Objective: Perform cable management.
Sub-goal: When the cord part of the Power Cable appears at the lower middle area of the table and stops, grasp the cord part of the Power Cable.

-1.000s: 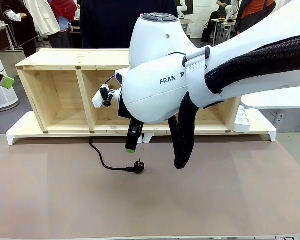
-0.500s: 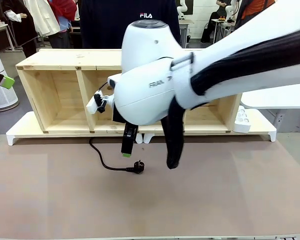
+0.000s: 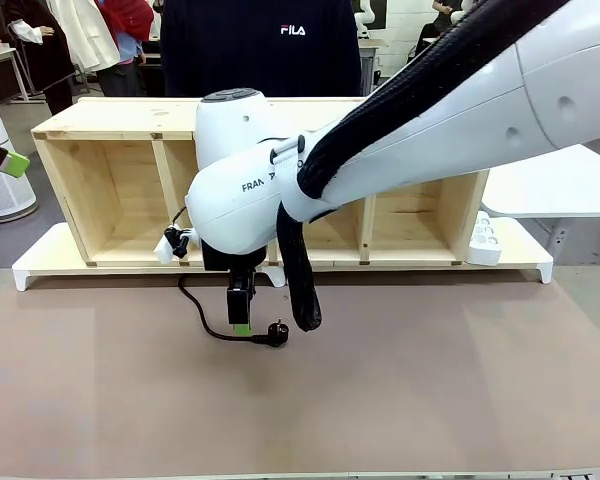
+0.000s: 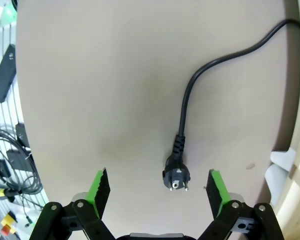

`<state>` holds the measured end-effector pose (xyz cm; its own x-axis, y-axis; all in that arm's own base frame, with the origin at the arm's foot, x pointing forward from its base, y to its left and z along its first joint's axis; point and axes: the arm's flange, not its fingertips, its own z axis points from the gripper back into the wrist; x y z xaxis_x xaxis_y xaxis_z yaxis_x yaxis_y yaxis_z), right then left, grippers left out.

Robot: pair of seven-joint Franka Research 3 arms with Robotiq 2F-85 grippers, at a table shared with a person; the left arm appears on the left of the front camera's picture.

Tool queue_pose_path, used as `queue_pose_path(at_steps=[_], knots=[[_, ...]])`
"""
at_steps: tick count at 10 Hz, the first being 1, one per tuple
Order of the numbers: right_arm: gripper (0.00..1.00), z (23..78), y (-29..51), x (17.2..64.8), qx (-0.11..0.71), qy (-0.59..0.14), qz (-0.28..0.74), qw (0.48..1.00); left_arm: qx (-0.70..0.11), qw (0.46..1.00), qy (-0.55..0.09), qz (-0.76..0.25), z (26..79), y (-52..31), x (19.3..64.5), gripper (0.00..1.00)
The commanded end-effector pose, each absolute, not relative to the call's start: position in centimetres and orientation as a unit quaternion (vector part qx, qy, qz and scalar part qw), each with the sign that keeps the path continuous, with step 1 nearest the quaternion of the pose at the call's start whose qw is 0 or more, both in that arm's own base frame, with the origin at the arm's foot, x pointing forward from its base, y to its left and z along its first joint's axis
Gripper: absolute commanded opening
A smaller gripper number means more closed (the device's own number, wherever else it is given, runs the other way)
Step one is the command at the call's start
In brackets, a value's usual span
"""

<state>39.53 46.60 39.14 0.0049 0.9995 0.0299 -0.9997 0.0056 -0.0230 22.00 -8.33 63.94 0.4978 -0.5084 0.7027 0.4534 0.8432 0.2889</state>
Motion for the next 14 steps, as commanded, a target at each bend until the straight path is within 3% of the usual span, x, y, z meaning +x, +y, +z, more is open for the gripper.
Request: queue_pose_path(at_steps=[1, 6, 11, 14], knots=[[1.0, 38.7, 46.1, 39.7, 0.009, -0.007, 0.708, 0.706, 0.032, 0.862, -0.422, -0.278, 63.9, -8.4, 22.2, 1.0], [1.0, 33.4, 44.7, 40.5, 0.032, -0.016, 0.69, 0.723, 0.032, 0.862, -0.422, -0.278, 63.9, -8.4, 22.2, 1.0], [1.0, 31.8, 44.2, 40.9, 0.02, 0.001, 0.689, 0.724, 0.032, 0.862, -0.422, -0.278, 63.9, -8.4, 22.2, 1.0], [1.0, 31.2, 44.6, 41.4, 0.013, -0.026, 0.693, 0.72, 0.032, 0.862, -0.422, -0.278, 63.9, -8.4, 22.2, 1.0]])
